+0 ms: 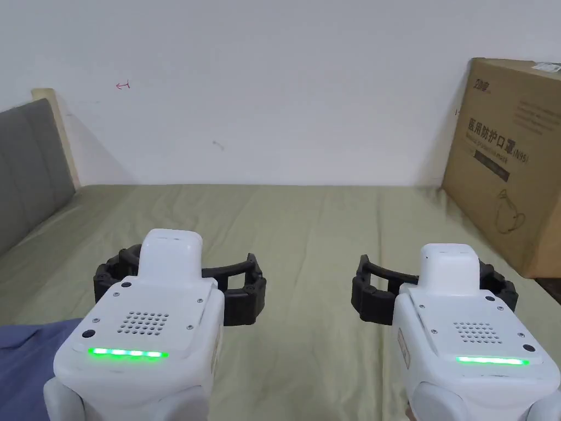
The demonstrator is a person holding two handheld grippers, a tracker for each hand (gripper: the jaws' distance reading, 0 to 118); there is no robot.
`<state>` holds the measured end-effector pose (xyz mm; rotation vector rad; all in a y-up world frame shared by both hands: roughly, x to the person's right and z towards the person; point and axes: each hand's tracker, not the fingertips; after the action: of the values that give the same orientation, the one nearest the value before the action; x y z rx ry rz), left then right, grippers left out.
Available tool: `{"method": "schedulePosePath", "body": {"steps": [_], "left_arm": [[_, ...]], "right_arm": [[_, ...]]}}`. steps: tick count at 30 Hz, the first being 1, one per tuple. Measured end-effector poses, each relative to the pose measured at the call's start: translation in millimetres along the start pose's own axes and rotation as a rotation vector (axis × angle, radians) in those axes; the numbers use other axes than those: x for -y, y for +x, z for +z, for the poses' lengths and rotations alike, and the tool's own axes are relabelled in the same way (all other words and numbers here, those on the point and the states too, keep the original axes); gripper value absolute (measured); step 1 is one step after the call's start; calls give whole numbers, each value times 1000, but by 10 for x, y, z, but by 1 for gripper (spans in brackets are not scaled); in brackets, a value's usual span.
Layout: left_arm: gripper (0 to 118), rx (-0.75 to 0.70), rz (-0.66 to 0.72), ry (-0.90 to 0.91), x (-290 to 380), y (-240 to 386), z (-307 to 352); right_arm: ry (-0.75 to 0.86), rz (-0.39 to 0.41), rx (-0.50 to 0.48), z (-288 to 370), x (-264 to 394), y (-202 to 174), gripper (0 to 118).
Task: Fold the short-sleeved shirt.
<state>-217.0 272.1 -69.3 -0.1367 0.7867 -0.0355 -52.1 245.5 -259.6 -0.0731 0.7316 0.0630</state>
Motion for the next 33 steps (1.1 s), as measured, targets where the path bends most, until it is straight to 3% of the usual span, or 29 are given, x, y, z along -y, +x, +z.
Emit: {"method": "schedulePosePath", "body": {"steps": [10, 13, 15, 17, 19, 22, 24, 25, 27, 28, 31, 33], "left_arm": [[118, -2, 1, -8, 20, -28, -25], [118, 55, 133, 17, -45, -135, -67], [118, 87, 315, 44, -31, -261, -104], [118, 135, 577, 81, 92, -431, -137], [118, 160, 867, 86, 330, -594, -186], [118, 153, 1276, 13, 778, -725, -291], [118, 171, 1451, -80, 1033, -725, -371], [118, 169, 1512, -122, 1154, -736, -410], [118, 124, 1492, -146, 1232, -676, -416], [118, 106, 1452, -138, 1221, -667, -414], [118, 83, 1227, -107, 948, -634, -412], [118, 61, 1008, -72, 641, -575, -399]], "right_arm": [[-6, 12, -6, -37, -35, 1, 118], [32, 81, 30, -50, -187, -75, 118], [71, 237, 88, -56, -299, -233, 118], [117, 466, 151, -62, -368, -448, 118], [163, 746, 196, -69, -341, -696, 118], [120, 1146, 152, -123, -117, -1010, 118], [119, 1324, 91, -132, 136, -1124, 118], [152, 1372, 69, -127, 281, -1153, 118], [88, 1365, 46, -113, 425, -1202, 118], [44, 1311, -10, -110, 420, -1194, 118], [-34, 1069, -39, -144, 258, -1070, 118], [-57, 809, -16, -191, 17, -907, 118]]}}
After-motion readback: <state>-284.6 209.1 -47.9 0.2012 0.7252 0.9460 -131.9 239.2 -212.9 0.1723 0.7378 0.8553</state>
